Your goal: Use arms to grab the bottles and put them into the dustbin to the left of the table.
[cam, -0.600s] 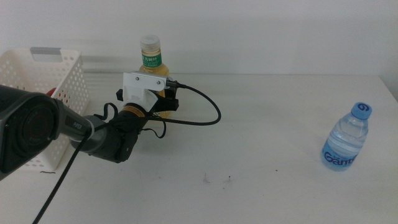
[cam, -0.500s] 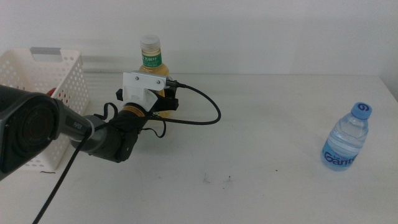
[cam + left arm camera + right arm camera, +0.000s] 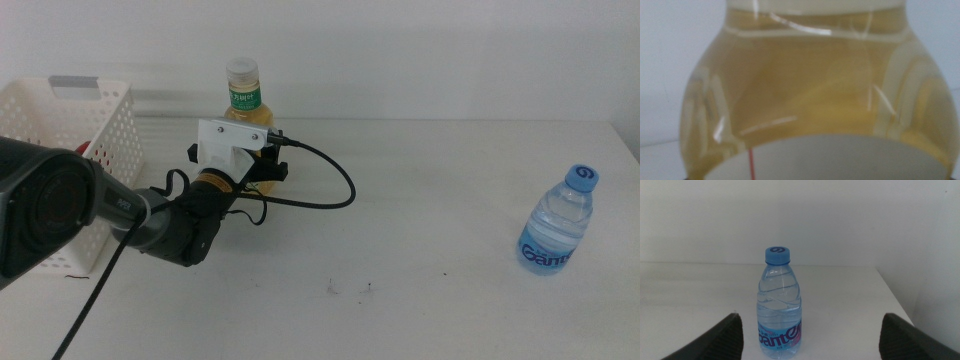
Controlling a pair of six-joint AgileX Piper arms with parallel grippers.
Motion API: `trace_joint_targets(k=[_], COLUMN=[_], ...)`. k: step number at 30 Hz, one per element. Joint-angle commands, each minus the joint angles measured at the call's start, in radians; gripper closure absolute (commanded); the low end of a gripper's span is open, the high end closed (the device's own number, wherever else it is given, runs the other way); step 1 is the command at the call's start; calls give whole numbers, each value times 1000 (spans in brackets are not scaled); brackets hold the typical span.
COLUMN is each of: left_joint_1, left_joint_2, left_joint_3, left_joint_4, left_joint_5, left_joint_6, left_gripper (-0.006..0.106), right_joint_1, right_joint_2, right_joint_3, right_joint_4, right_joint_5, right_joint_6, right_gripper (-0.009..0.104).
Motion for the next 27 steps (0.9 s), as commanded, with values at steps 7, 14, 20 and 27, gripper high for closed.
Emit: trace_joint_targets(k=[7,14,20,27], left_joint_1=[1,1,-1,-1], left_joint_2=[-163,-332,-493,-705], left_joint_3=[119,244,297,303], left_joint_4=[12,33,53,95], left_joint_5=[-25,51,163,455], left_joint_6=[-1,-1,-1,-9], left_gripper=[102,102,102,102], right_joint_1=[-8,-8,-8,-8], right_joint_2=[-5,-5,-5,-5], right_joint_3=[4,4,4,4], right_joint_4=[-7,-7,-7,-7], right_joint_5=[-9,-9,-9,-9], right_joint_6=[-6,-6,-6,-6], right_gripper=[20,20,20,20])
